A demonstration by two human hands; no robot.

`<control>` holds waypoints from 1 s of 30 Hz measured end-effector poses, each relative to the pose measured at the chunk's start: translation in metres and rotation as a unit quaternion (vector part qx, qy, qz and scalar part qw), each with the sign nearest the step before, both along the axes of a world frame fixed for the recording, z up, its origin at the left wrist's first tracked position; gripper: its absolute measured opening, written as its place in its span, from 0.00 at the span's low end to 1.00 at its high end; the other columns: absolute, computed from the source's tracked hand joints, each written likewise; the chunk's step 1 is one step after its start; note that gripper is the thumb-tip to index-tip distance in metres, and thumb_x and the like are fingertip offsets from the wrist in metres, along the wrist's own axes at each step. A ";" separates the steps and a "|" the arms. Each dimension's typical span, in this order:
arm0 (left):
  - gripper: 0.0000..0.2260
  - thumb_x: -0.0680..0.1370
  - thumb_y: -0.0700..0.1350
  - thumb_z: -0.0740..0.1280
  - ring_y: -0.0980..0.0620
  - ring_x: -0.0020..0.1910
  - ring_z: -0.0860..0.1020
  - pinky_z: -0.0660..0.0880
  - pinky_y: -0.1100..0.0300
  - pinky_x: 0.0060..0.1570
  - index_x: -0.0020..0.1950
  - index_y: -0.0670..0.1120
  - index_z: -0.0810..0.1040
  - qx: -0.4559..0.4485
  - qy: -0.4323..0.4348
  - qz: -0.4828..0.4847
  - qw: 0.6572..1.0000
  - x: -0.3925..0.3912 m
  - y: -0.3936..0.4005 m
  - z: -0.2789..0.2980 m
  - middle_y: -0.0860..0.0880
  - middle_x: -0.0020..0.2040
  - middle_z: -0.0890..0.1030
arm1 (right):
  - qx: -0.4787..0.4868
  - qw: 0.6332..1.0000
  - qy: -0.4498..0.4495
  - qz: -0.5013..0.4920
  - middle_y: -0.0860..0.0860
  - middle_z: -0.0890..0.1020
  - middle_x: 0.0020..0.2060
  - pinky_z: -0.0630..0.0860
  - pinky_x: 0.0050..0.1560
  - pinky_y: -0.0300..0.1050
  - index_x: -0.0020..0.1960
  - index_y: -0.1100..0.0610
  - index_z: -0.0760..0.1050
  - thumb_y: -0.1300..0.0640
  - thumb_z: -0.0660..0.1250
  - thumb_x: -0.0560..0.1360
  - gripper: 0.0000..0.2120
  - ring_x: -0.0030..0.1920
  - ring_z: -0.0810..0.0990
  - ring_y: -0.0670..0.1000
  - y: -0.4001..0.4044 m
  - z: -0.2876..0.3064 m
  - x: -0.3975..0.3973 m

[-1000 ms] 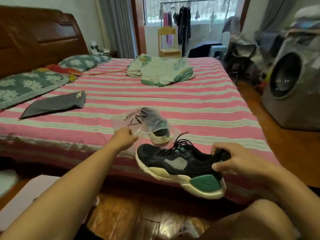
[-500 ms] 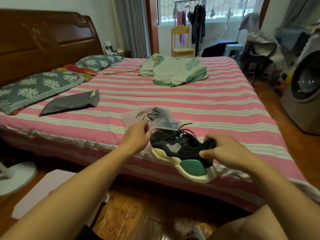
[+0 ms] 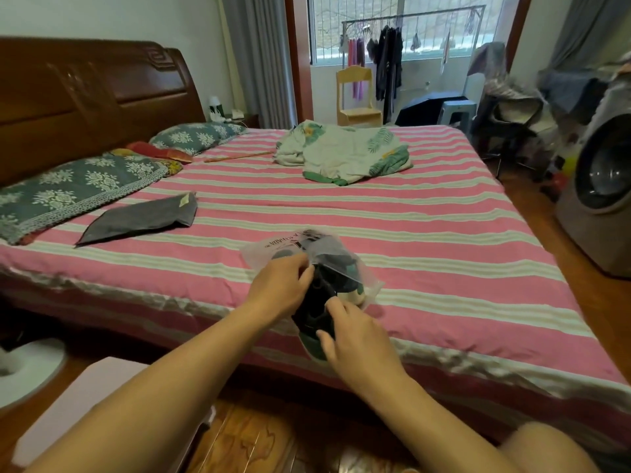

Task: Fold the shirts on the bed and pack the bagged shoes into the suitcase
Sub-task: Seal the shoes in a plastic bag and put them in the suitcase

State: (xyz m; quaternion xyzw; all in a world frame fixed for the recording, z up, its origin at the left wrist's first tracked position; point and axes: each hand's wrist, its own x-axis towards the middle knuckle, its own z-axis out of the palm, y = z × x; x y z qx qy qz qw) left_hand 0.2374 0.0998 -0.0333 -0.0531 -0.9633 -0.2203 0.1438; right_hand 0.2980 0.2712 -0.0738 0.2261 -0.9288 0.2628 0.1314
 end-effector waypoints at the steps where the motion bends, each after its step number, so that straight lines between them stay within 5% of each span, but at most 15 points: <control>1: 0.14 0.83 0.52 0.60 0.48 0.34 0.74 0.69 0.52 0.33 0.38 0.51 0.66 -0.009 -0.006 -0.024 1.000 0.002 -0.001 0.000 0.52 0.35 0.74 | 0.003 1.000 0.001 -0.001 0.49 0.78 0.52 0.74 0.41 0.46 0.57 0.49 0.64 0.47 0.66 0.78 0.13 0.48 0.81 0.56 -0.001 0.000 -0.007; 4: 0.13 0.82 0.51 0.61 0.49 0.35 0.72 0.68 0.51 0.34 0.39 0.50 0.66 -0.044 -0.011 -0.085 0.995 0.008 -0.005 -0.007 0.52 0.34 0.72 | -0.021 0.998 -0.029 -0.046 0.51 0.82 0.51 0.77 0.44 0.50 0.58 0.50 0.67 0.46 0.68 0.78 0.15 0.50 0.81 0.57 0.000 0.007 -0.030; 10: 0.15 0.84 0.49 0.62 0.53 0.34 0.71 0.66 0.51 0.35 0.37 0.51 0.65 0.062 -0.016 -0.029 0.997 0.008 -0.015 -0.022 0.53 0.35 0.72 | -0.217 0.966 -0.094 -0.102 0.50 0.79 0.61 0.77 0.59 0.47 0.70 0.51 0.67 0.53 0.75 0.74 0.28 0.60 0.79 0.52 -0.030 -0.035 -0.029; 14: 0.14 0.84 0.48 0.61 0.52 0.36 0.69 0.62 0.53 0.37 0.39 0.52 0.64 0.025 -0.049 -0.038 0.998 0.011 -0.016 -0.025 0.54 0.37 0.71 | -0.190 0.958 -0.116 -0.181 0.53 0.81 0.54 0.73 0.51 0.46 0.62 0.56 0.75 0.46 0.69 0.77 0.18 0.57 0.79 0.56 -0.056 -0.054 -0.046; 19: 0.11 0.84 0.48 0.61 0.48 0.39 0.72 0.69 0.50 0.40 0.42 0.50 0.66 0.007 -0.046 -0.042 0.998 0.006 -0.022 -0.023 0.54 0.38 0.71 | -0.219 0.946 -0.130 -0.199 0.58 0.82 0.54 0.71 0.48 0.47 0.71 0.54 0.71 0.53 0.67 0.78 0.22 0.55 0.79 0.59 -0.084 -0.046 -0.083; 22: 0.11 0.83 0.48 0.62 0.51 0.37 0.71 0.66 0.53 0.38 0.41 0.51 0.67 0.021 -0.040 -0.037 0.998 0.005 -0.028 -0.020 0.55 0.37 0.71 | -0.261 0.935 -0.169 -0.172 0.57 0.81 0.51 0.70 0.47 0.45 0.64 0.56 0.71 0.56 0.64 0.78 0.15 0.48 0.78 0.56 -0.095 -0.054 -0.093; 24: 0.10 0.82 0.49 0.64 0.51 0.38 0.71 0.67 0.52 0.38 0.43 0.52 0.67 -0.004 -0.031 -0.034 0.999 0.012 -0.034 -0.025 0.55 0.39 0.70 | -0.257 0.940 -0.184 -0.131 0.57 0.82 0.54 0.73 0.50 0.45 0.65 0.56 0.74 0.57 0.63 0.77 0.17 0.53 0.80 0.56 -0.093 -0.059 -0.095; 27: 0.12 0.78 0.53 0.68 0.50 0.45 0.73 0.74 0.51 0.41 0.54 0.52 0.68 -0.086 0.006 0.002 0.996 0.027 -0.045 -0.049 0.54 0.50 0.70 | -0.254 0.949 -0.160 -0.098 0.50 0.86 0.50 0.75 0.53 0.44 0.55 0.53 0.83 0.61 0.66 0.77 0.11 0.52 0.82 0.50 -0.060 -0.074 -0.065; 30: 0.14 0.77 0.51 0.68 0.47 0.45 0.74 0.75 0.51 0.38 0.57 0.49 0.66 -0.084 -0.004 0.097 0.992 0.032 -0.046 -0.073 0.50 0.52 0.68 | -0.380 0.866 -0.188 -0.264 0.49 0.83 0.42 0.77 0.46 0.51 0.47 0.51 0.78 0.58 0.63 0.80 0.06 0.44 0.82 0.53 -0.003 -0.074 -0.055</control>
